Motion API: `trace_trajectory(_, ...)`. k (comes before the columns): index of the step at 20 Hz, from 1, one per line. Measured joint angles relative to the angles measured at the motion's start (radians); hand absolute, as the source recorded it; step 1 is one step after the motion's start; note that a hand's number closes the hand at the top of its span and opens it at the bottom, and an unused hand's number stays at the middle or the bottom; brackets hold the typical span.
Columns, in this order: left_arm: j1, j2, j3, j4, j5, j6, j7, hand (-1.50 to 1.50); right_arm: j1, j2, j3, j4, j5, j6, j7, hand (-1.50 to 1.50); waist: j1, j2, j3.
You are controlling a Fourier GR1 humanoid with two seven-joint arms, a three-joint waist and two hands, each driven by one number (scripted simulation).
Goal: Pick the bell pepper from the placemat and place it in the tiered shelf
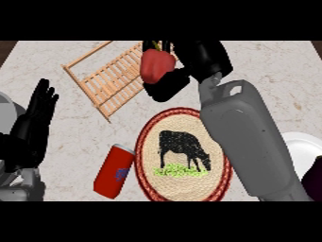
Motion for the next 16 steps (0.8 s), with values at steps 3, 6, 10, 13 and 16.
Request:
trace_trajectory(3,0.004,0.013,0.013,0.003,0.012,-0.02,-0.01,0.0,-0.029,0.0,0.017,0.128,-0.001,-0.106,-0.067,1.5,0.004,0.001,0.0)
trace_trajectory(6,-0.014,0.006,0.009,0.015,0.003,-0.014,-0.003,0.0,-0.089,0.001,-0.004,0.273,-0.013,-0.181,-0.149,1.5,0.007,0.003,0.0)
trace_trajectory(10,-0.018,0.003,0.012,0.036,0.007,-0.025,-0.023,0.0,-0.146,0.001,-0.017,0.453,-0.042,-0.287,-0.261,1.5,0.013,0.005,0.0)
trace_trajectory(13,-0.024,0.01,0.022,0.038,0.013,-0.032,-0.023,0.0,-0.197,0.001,-0.022,0.568,-0.069,-0.347,-0.325,1.5,0.016,0.005,0.0)
trace_trajectory(16,-0.013,0.003,0.017,0.035,0.012,-0.035,-0.03,0.0,-0.246,0.001,-0.027,0.685,-0.087,-0.388,-0.397,1.5,0.021,0.007,0.0)
